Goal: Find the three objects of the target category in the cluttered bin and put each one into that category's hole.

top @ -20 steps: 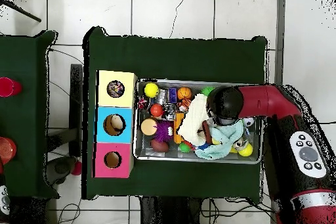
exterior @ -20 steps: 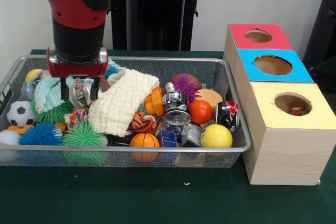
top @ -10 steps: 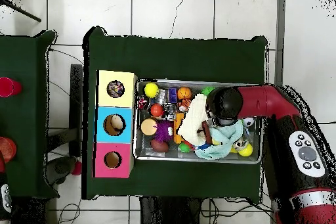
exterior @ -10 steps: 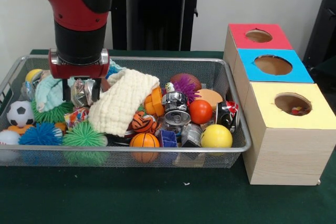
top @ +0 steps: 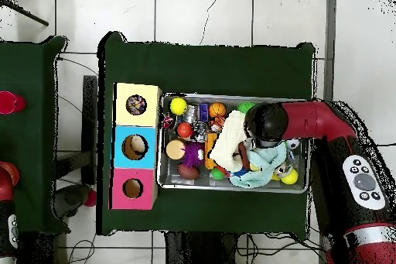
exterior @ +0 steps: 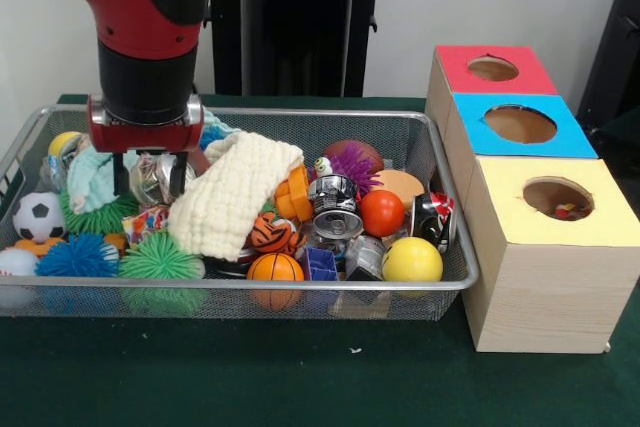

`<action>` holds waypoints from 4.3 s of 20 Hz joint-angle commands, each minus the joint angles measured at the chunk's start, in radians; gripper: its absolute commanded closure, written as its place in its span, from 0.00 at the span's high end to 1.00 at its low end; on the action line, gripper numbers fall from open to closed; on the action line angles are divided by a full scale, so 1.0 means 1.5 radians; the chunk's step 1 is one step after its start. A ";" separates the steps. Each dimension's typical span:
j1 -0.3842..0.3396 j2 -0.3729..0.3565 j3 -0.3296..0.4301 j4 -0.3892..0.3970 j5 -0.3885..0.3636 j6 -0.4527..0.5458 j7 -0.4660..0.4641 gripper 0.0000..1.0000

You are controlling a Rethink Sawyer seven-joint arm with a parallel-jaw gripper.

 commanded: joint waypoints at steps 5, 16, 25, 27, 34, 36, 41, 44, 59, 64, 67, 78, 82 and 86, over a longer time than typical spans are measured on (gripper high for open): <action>-0.026 0.019 0.068 0.023 -0.077 -0.127 -0.193 1.00; -0.023 0.049 0.053 0.024 -0.013 -0.090 -0.087 1.00; -0.003 0.022 0.032 0.015 -0.029 0.001 -0.156 1.00; -0.006 0.022 0.031 0.011 -0.036 -0.002 -0.162 1.00; -0.021 0.040 0.044 0.006 -0.047 -0.008 -0.194 1.00; -0.024 0.040 0.046 0.002 -0.043 -0.004 -0.198 1.00; -0.029 0.040 0.054 -0.013 -0.044 0.000 -0.218 1.00; -0.037 0.044 0.060 -0.019 -0.047 -0.010 -0.230 1.00; -0.032 0.078 0.052 -0.040 -0.060 -0.016 -0.203 1.00; -0.028 0.096 0.045 -0.030 -0.042 -0.009 -0.165 1.00; -0.028 0.098 0.047 -0.026 -0.027 -0.004 -0.149 1.00; -0.027 0.065 0.039 -0.009 -0.009 0.065 -0.182 1.00; -0.029 0.052 0.050 -0.007 -0.014 0.091 -0.222 1.00; -0.026 0.035 0.052 -0.009 -0.016 0.122 -0.230 1.00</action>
